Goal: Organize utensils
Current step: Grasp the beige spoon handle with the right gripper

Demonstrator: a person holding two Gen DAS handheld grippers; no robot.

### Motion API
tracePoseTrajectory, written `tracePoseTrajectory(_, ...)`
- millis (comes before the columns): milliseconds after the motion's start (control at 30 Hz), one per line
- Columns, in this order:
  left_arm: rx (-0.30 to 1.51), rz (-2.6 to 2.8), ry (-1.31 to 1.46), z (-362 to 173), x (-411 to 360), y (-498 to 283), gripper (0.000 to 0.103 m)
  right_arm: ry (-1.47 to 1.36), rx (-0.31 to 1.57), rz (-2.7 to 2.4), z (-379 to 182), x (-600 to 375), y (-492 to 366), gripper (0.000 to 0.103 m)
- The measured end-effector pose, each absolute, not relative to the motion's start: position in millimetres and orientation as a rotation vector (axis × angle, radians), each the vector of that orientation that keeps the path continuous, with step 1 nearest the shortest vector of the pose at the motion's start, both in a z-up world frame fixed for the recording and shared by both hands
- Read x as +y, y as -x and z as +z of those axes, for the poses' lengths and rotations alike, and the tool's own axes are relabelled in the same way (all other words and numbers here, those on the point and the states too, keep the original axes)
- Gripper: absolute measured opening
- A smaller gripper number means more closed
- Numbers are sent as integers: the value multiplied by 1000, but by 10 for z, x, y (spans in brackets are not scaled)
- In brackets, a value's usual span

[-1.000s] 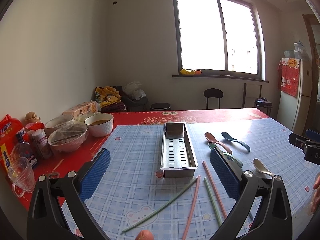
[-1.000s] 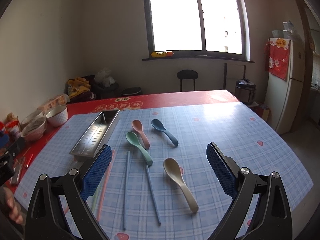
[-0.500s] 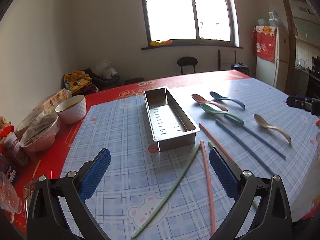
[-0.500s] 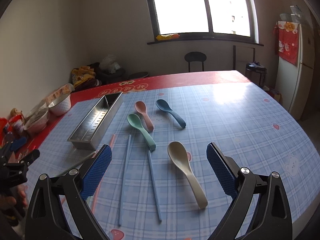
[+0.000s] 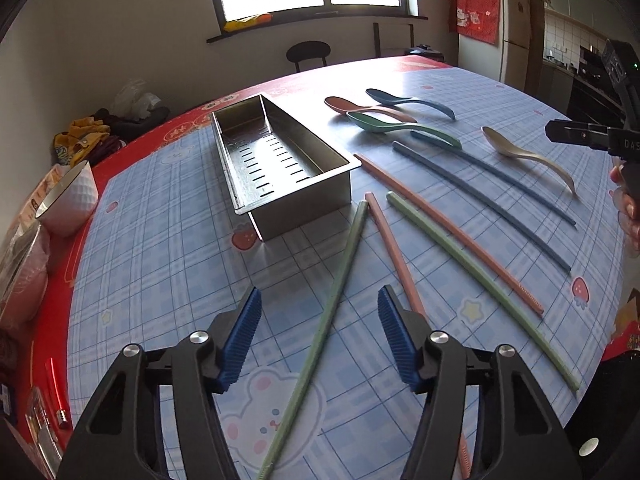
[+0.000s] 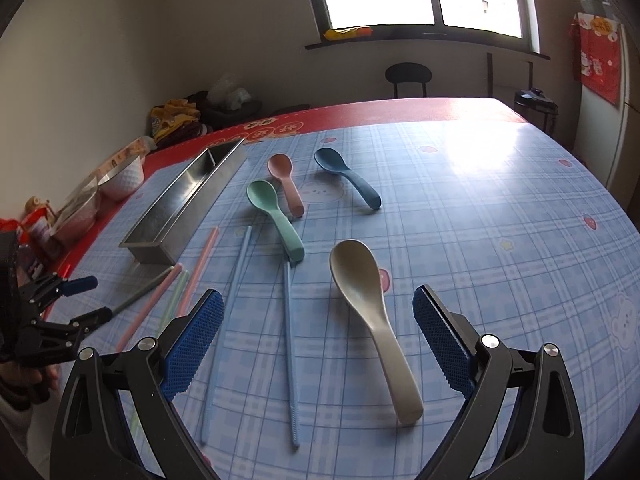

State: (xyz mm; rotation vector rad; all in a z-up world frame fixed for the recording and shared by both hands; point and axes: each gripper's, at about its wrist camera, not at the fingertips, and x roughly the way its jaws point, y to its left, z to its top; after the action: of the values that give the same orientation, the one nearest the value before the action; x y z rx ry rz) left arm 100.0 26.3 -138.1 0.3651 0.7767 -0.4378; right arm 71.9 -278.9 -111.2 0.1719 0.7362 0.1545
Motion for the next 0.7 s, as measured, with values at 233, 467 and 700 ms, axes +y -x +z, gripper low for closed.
tracePoseTrajectory(233, 883, -468, -387, -1449, 209, -1212, 46, -169, 761, 195, -1203, -2794, -792, 93)
tracePoseTrajectory(467, 936, -519, -463, -1453, 117, -1333, 34, -122, 786, 197, -1257, -2780, -875, 93)
tracePoseTrajectory(700, 949, -581, -465, -1460, 100, -1335, 19, -141, 819, 286, -1335, -2835, -905, 92)
